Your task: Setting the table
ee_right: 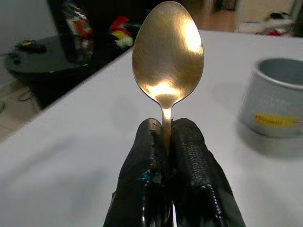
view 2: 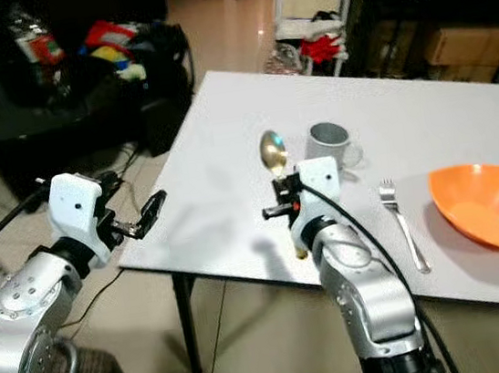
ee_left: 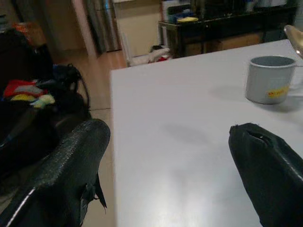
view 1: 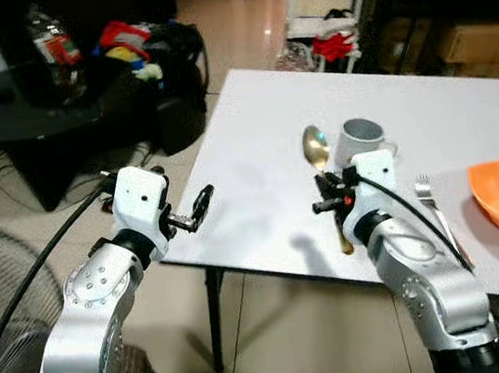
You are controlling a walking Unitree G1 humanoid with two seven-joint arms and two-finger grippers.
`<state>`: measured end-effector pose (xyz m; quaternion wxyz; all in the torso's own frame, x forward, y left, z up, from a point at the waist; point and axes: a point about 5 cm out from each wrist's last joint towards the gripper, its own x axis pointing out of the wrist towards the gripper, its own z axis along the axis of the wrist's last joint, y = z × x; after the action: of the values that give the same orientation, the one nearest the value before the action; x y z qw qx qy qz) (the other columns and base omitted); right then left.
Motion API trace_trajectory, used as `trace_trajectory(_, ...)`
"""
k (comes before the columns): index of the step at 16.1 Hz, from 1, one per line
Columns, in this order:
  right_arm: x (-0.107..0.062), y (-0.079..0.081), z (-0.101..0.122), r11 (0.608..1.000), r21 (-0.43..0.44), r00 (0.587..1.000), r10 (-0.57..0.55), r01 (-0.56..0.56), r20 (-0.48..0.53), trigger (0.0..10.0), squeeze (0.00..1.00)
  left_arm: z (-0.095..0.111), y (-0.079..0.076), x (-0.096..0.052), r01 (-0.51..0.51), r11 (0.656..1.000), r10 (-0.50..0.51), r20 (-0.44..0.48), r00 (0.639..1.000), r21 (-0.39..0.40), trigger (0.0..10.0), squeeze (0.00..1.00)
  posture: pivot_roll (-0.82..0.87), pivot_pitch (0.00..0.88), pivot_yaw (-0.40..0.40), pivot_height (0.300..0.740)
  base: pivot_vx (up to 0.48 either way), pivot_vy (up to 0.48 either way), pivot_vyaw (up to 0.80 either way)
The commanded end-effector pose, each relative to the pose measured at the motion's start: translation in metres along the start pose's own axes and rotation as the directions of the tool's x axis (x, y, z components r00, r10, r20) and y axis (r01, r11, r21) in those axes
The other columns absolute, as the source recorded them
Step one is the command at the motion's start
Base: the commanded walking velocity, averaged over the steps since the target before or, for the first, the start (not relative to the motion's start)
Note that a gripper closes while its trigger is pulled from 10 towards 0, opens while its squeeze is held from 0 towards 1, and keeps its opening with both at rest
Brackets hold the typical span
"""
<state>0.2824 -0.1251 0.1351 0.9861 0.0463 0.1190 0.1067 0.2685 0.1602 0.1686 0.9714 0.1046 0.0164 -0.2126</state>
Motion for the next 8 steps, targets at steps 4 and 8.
trace_trajectory(4, 0.019, 0.000, 0.004, 0.999, 0.023, 0.992, -0.032, 0.035, -0.124, 10.0, 0.00, -0.001, -0.008, 0.001, 0.225, 0.974, -0.224, -0.037, 0.974, 0.035, 10.0, 0.00, 0.07, 0.000, -0.048, 0.740, 0.000, 0.000, 0.00)
trace_trajectory(8, 0.039, 0.000, -0.004, 0.991, 0.058, 0.965, -0.104, 0.121, -0.242, 10.0, 0.00, -0.001, -0.008, -0.001, 0.362, 0.931, -0.357, -0.080, 0.931, 0.054, 10.0, 0.00, 0.07, 0.000, -0.049, 0.740, 0.000, 0.000, 0.00)
